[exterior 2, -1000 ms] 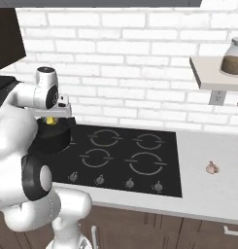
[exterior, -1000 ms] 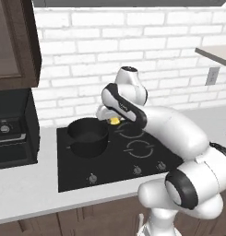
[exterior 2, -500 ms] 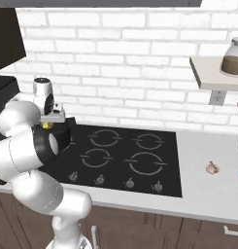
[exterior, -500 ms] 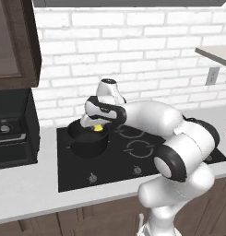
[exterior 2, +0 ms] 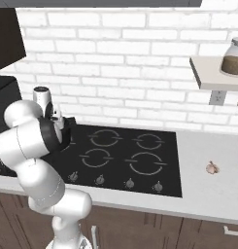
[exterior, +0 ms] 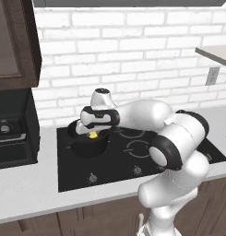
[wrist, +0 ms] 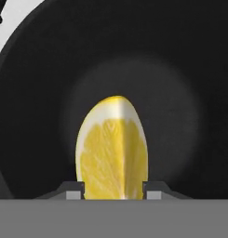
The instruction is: Put the garlic and lemon wedge in the pot. Retrieve the spatula and lightly stir the vegetables in the pot.
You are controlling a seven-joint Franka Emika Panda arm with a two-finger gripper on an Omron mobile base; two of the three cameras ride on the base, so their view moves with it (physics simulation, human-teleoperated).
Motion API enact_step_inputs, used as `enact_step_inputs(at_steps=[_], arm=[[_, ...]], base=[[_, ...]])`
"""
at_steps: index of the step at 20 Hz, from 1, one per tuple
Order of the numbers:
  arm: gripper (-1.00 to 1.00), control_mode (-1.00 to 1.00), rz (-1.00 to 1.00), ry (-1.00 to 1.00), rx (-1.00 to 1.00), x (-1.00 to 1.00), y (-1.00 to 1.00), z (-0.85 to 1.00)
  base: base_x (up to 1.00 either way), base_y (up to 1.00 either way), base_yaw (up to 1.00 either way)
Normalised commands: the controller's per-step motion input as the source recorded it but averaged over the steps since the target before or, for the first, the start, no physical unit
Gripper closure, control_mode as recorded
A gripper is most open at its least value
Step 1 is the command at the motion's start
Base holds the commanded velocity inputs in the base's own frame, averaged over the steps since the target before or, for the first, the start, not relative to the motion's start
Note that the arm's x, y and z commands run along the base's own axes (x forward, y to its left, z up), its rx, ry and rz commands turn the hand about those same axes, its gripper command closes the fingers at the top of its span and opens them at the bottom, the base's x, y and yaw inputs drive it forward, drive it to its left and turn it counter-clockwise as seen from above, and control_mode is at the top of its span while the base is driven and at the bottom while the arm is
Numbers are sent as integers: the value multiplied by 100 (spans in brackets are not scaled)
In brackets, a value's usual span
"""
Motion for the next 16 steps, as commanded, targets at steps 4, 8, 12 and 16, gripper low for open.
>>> enact_step_inputs(at_steps=[4,8,12,16], arm=[[-100,-100,-7,0,0,9,0,-25],[-100,-100,-6,0,0,6,1,-14],[-100,-100,-2,-11,0,-15,0,46],[-100,-100,-2,-14,0,-31,0,93]], base=[[0,0,0],[0,0,0],[0,0,0],[0,0,0]])
